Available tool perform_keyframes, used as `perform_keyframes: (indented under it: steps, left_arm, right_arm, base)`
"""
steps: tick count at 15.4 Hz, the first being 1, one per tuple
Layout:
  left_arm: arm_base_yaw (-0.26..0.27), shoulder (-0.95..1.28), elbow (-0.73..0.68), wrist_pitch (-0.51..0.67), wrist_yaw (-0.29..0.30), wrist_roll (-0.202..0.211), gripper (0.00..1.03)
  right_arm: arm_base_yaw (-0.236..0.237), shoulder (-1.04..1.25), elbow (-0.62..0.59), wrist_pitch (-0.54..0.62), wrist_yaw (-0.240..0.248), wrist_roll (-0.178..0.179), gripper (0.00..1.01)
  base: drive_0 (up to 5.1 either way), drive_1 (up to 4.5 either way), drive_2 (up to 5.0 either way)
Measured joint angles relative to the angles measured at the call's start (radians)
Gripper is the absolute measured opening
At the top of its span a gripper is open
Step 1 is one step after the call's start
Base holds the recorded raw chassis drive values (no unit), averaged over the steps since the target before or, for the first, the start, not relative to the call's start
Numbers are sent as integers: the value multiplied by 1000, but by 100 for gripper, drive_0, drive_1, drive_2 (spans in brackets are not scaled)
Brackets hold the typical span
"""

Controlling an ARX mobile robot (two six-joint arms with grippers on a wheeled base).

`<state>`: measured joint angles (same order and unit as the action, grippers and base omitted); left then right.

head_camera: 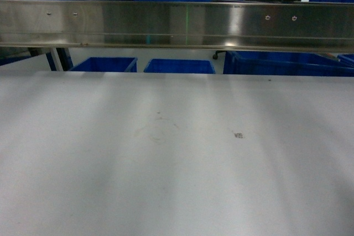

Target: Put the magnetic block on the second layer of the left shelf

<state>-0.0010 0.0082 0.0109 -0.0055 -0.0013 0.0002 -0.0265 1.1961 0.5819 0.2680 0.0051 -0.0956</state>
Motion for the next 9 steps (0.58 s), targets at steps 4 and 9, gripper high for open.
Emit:
perform_keyframes:
  steps: [4, 9]
  left_arm:
    - [0, 0, 0, 2, 1, 0, 98]
    - [0, 0, 0, 4, 1, 0, 98]
  right_arm:
    - [0, -3, 0, 4, 0, 0, 34]
    - [0, 0, -1, 1, 0, -1, 34]
  base:
    - [-488, 134, 342]
    - [-498, 241, 241]
